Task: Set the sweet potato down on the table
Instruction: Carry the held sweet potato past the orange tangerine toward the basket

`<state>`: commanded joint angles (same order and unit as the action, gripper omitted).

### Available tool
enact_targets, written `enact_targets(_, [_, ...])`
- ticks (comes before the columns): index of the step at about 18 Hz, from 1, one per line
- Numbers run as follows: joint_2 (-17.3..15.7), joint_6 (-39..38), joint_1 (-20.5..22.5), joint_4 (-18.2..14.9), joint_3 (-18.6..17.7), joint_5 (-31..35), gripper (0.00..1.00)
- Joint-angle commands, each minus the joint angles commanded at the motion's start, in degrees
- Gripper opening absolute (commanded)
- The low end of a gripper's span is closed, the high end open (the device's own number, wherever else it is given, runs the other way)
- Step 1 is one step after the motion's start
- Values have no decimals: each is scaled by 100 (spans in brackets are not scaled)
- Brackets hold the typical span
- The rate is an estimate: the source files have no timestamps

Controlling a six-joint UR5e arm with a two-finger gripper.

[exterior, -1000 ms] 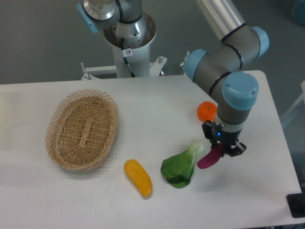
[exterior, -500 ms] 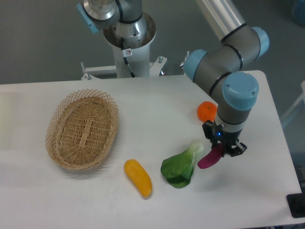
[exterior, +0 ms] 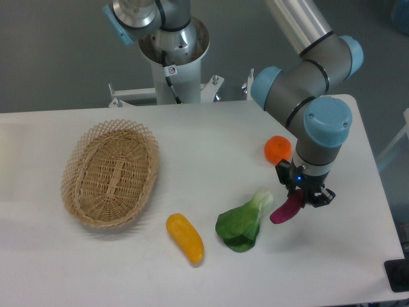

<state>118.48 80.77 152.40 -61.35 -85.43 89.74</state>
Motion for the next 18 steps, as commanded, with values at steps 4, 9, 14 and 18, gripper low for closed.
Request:
enact_targets(4, [-79, 368, 299, 544, -430, 0, 32])
enact_targets(9, [-88, 914, 633, 677, -650, 9, 32])
enact_targets(14, [-149, 1433, 906, 1108, -1107, 0, 32])
enact_targets(18, [-710, 1459, 871, 1108, -1599, -44, 32])
